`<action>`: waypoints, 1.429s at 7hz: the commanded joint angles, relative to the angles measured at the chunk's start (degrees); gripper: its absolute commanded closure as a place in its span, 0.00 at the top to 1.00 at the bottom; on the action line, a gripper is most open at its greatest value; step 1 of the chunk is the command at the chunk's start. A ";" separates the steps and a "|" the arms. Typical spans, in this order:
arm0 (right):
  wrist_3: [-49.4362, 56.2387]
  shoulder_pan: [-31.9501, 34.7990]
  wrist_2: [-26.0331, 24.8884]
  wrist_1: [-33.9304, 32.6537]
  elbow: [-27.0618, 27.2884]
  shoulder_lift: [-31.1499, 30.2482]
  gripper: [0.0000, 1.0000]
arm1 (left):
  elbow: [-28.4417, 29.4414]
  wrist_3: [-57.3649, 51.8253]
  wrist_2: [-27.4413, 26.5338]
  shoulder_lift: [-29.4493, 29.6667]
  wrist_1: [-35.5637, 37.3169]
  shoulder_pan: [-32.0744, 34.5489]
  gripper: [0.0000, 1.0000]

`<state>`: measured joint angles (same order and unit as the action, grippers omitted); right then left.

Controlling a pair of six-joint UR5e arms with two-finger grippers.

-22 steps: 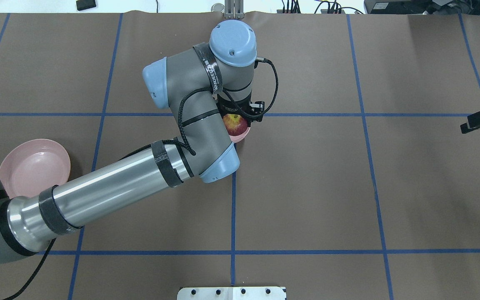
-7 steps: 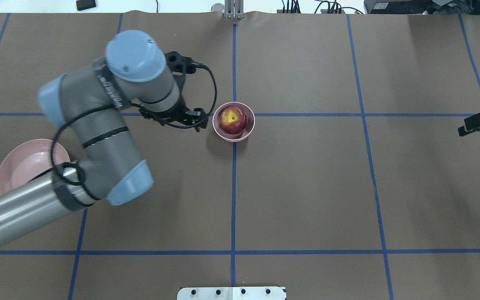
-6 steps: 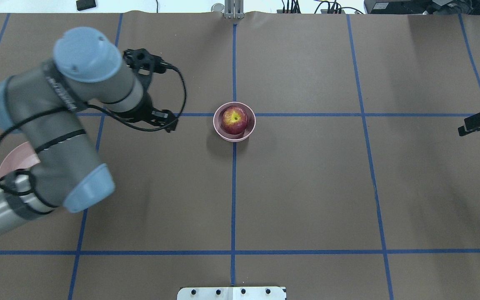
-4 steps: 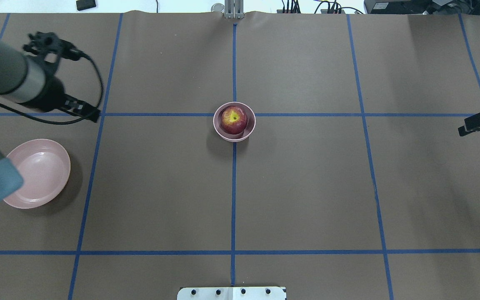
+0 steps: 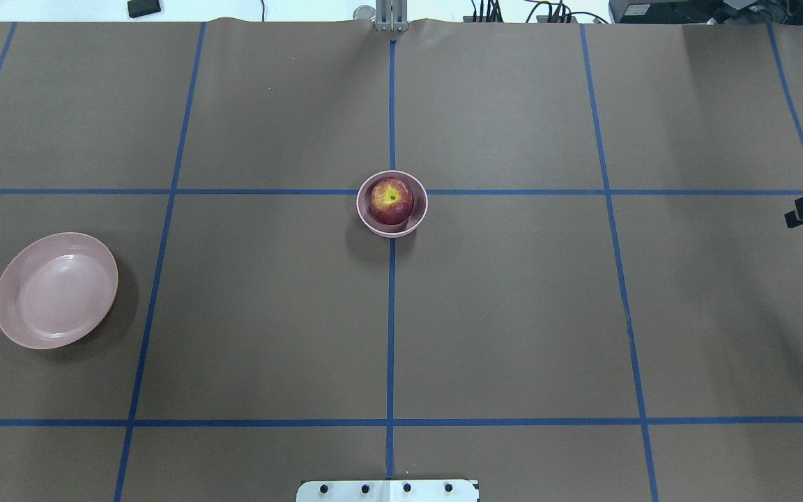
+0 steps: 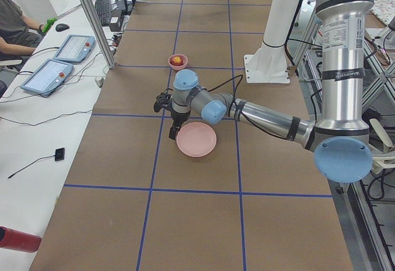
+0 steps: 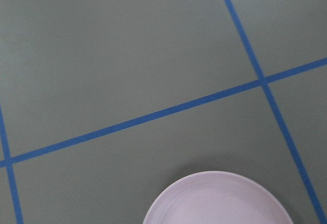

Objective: Move apple from plate to bowl

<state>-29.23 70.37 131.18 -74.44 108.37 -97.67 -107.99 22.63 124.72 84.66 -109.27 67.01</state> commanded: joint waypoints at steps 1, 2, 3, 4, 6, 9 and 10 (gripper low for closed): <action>5.58 3.97 0.57 0.00 -0.96 -2.42 1.00 | 4.17 -1.18 1.05 -0.99 -1.65 2.15 0.98; 6.63 5.20 0.66 0.00 -0.79 -3.04 1.00 | 4.01 -1.18 0.97 -0.56 -2.09 2.16 0.98; 7.25 5.65 0.83 0.09 -0.61 -4.18 1.00 | 3.66 -1.01 1.23 -0.38 -2.09 2.16 0.98; 7.43 6.53 1.10 0.09 -0.53 -4.71 1.00 | 3.57 -0.75 1.23 -0.03 -2.00 2.07 0.98; 7.43 6.45 1.45 0.18 -0.70 -5.69 1.00 | 1.12 -0.57 1.23 -1.16 -2.09 2.16 0.98; 7.43 6.45 1.45 0.18 -1.14 -5.69 1.00 | 3.91 -0.74 0.61 0.94 -2.27 1.54 0.98; 7.43 6.45 1.45 0.26 -1.31 -5.60 1.00 | 5.23 -0.48 0.87 1.99 -2.44 1.63 0.98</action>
<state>-21.80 76.81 132.62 -74.25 107.21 -103.33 -104.41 22.04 125.47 85.58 -111.55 68.69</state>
